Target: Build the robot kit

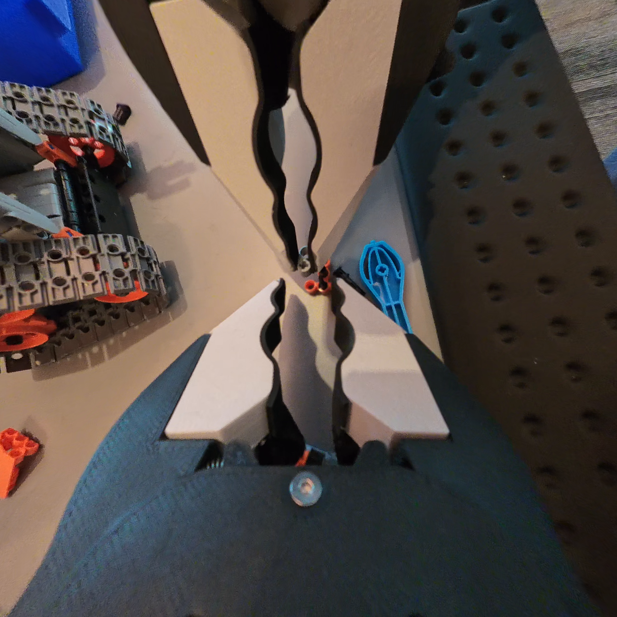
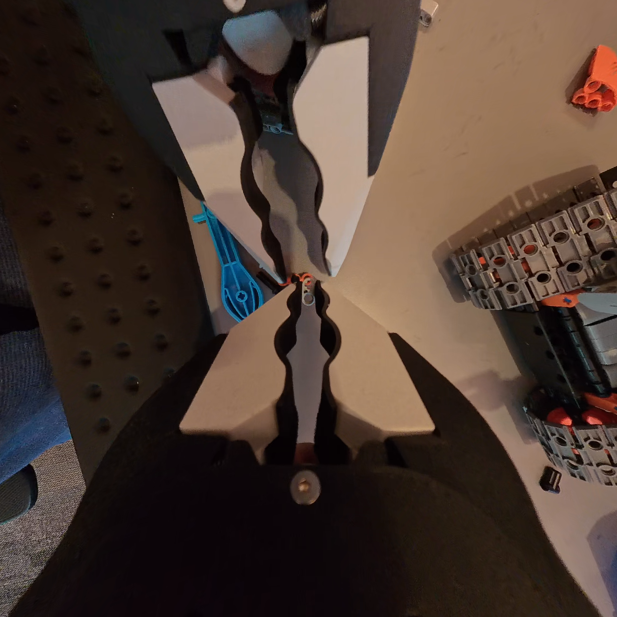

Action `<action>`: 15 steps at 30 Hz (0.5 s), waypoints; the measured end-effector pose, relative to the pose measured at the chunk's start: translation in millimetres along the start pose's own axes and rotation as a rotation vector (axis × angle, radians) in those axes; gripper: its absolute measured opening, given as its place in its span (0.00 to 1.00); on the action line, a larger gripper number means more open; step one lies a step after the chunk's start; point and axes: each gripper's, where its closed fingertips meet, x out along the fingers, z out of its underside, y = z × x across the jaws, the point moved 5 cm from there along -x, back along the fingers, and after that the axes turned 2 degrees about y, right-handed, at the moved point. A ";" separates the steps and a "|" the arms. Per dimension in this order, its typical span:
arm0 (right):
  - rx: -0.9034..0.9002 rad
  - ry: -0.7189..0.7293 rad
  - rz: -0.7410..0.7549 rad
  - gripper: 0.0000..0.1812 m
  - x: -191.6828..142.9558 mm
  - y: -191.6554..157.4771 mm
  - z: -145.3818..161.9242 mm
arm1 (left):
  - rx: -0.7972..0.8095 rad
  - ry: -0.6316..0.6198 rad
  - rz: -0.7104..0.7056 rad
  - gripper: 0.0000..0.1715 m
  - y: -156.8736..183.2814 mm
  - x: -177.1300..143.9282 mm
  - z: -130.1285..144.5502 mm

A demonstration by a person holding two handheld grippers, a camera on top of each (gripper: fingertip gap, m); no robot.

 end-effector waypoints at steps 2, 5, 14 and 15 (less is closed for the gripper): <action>-0.004 -0.007 -0.002 0.02 0.2 -0.7 -0.1 | -0.012 -0.010 0.050 0.19 -1.0 -2.9 3.1; -0.016 -0.011 -0.008 0.02 -0.7 -3.3 -2.2 | 0.000 -0.019 0.088 0.21 -2.1 -2.2 7.0; -0.052 -0.041 -0.016 0.02 1.6 -7.1 -4.5 | 0.032 -0.022 0.127 0.14 7.7 9.7 6.6; -0.055 -0.046 -0.014 0.02 1.6 -6.9 -4.4 | 0.029 -0.019 0.130 0.13 8.1 10.1 6.4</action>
